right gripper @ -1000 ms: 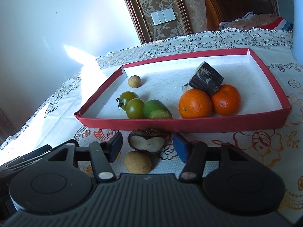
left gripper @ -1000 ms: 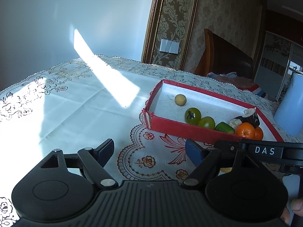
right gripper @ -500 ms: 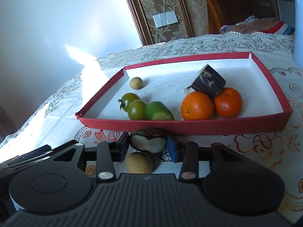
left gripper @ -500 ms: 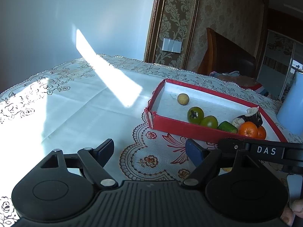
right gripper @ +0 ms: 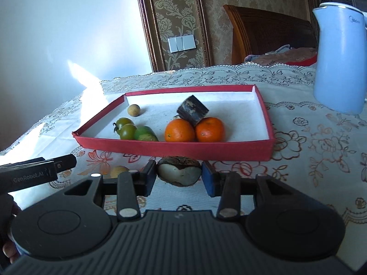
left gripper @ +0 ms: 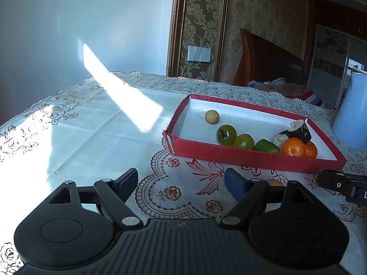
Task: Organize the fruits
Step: 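Close left tool on another yellow round fruit while right tool holds the eggplant slice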
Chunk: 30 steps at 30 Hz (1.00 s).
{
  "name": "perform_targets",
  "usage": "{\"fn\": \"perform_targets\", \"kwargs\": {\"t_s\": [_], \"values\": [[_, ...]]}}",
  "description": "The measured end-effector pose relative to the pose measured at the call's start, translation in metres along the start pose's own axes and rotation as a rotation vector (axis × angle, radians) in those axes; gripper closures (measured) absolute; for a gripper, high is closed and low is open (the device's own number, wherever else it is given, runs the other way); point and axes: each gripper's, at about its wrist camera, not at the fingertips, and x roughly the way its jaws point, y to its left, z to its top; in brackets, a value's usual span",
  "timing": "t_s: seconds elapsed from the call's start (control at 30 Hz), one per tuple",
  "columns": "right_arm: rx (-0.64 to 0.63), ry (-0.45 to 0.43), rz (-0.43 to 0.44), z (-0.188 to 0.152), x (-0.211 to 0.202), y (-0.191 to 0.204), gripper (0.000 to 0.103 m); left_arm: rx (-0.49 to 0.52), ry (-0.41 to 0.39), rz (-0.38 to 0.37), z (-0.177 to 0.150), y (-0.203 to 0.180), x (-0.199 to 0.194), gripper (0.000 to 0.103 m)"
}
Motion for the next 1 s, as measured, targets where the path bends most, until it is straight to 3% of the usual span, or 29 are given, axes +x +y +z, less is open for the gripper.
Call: {"fn": "perform_targets", "kwargs": {"t_s": [0.2, 0.37, 0.73, 0.87, 0.93, 1.0], "values": [[0.036, 0.002, -0.021, -0.006, -0.004, -0.022, 0.063, 0.08, 0.0, -0.054, -0.003, -0.036, -0.002, 0.021], [0.062, -0.002, -0.006, -0.009, -0.004, -0.025, 0.063, 0.186, 0.023, -0.024, -0.003, -0.07, 0.006, 0.021], [0.091, 0.0, 0.02, -0.01, -0.002, -0.029, 0.063, 0.268, 0.082, 0.007, -0.004, -0.098, 0.025, 0.021], [0.095, -0.001, 0.023, -0.01, -0.001, -0.031, 0.063, 0.254, 0.1, -0.002, -0.005, -0.096, 0.027, 0.021], [0.094, -0.001, 0.021, -0.01, -0.001, -0.03, 0.063, 0.247, 0.103, -0.006, -0.005, -0.094, 0.028, 0.029], [0.09, 0.003, 0.017, -0.01, -0.001, -0.03, 0.063, 0.238, 0.112, -0.016, -0.005, -0.093, 0.029, 0.045]]}}
